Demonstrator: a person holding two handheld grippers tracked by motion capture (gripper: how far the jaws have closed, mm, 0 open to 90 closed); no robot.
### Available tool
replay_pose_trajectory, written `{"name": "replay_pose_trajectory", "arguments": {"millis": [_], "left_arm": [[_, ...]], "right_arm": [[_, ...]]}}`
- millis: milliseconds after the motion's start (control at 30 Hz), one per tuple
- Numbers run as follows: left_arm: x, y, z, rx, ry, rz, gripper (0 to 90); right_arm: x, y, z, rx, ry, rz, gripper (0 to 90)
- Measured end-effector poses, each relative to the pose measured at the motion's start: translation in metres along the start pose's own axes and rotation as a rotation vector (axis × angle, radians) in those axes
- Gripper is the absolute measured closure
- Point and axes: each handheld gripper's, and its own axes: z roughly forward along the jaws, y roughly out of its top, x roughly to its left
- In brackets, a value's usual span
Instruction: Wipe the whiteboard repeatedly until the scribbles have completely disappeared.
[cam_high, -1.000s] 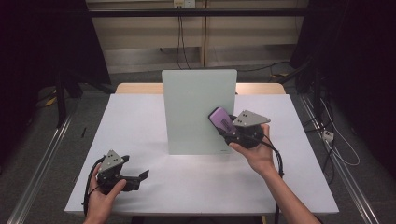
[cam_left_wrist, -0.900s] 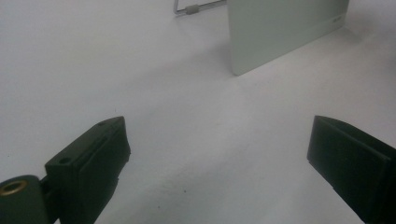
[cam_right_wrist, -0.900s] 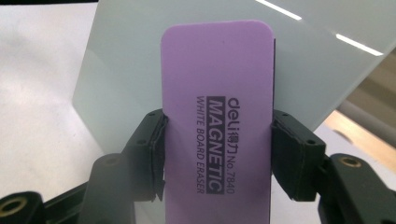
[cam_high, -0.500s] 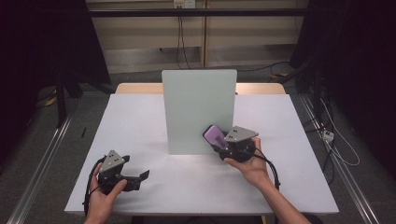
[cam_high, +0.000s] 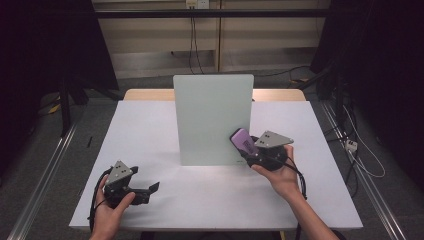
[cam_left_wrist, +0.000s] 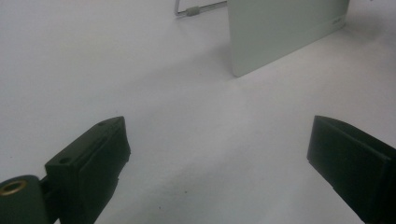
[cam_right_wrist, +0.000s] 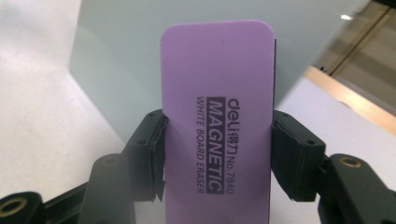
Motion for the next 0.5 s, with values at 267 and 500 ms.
{"name": "replay_pose_trajectory", "arguments": {"millis": [267, 500], "left_arm": [[0.001, 0.0, 0.0, 0.005, 0.0, 0.004, 5.6], [-0.001, -0.001, 0.001, 0.01, 0.0, 0.008, 5.6]], "right_arm": [[-0.017, 0.019, -0.012, -0.063, -0.054, 0.031, 42.1], [-0.006, 0.005, -0.001, -0.021, -0.027, 0.005, 42.1]]}}
